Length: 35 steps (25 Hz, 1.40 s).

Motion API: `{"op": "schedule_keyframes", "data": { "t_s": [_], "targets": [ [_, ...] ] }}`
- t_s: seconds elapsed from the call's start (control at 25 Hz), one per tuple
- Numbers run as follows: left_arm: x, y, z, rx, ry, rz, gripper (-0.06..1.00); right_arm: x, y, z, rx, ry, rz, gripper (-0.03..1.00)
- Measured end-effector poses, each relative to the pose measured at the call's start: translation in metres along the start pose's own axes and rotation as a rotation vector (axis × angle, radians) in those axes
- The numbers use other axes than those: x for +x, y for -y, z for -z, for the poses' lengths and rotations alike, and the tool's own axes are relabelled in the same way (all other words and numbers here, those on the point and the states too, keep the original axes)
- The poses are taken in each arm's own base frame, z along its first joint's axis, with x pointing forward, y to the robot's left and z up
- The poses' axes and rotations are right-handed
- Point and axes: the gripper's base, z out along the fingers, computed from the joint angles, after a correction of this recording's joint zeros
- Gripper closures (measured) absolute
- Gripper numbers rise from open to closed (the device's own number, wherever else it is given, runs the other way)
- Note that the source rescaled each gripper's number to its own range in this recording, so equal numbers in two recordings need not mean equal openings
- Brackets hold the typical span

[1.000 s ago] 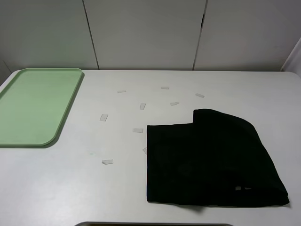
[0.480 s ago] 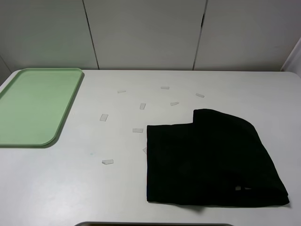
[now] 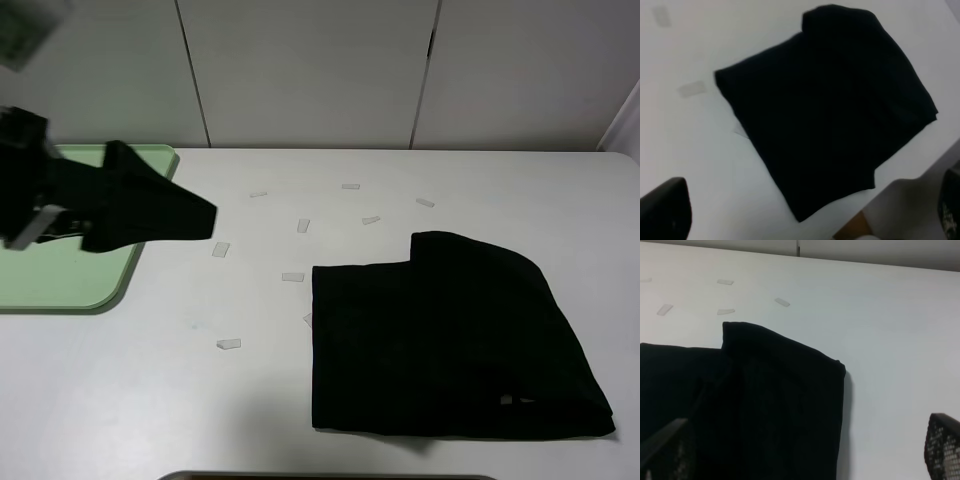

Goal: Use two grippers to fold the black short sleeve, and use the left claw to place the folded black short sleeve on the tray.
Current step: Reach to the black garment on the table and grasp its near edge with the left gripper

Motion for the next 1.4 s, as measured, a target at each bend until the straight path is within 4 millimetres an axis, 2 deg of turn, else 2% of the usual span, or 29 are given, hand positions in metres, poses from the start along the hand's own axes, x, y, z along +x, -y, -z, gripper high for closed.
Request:
{"op": "schedule_keyframes", "data": {
  "t_s": [0.2, 0.48, 0.84, 1.28, 1.4],
  "targets": [
    [-0.007, -0.014, -0.051, 0.055, -0.103, 0.091, -0.04, 0.000, 0.000, 0.000, 0.000, 0.000, 0.000, -0.03],
    [0.002, -0.036, -0.106, 0.092, -0.194, 0.198, -0.04, 0.000, 0.000, 0.000, 0.000, 0.000, 0.001, -0.03],
    [0.021, -0.068, -0.162, 0.054, -0.280, 0.243, -0.04, 0.000, 0.000, 0.000, 0.000, 0.000, 0.001, -0.03],
    [0.020, -0.091, -0.219, 0.067, -0.326, 0.296, -0.03, 0.000, 0.000, 0.000, 0.000, 0.000, 0.001, -0.03],
    [0.016, -0.088, -0.229, 0.087, -0.326, 0.289, -0.02, 0.000, 0.000, 0.000, 0.000, 0.000, 0.001, -0.03]
  ]
}}
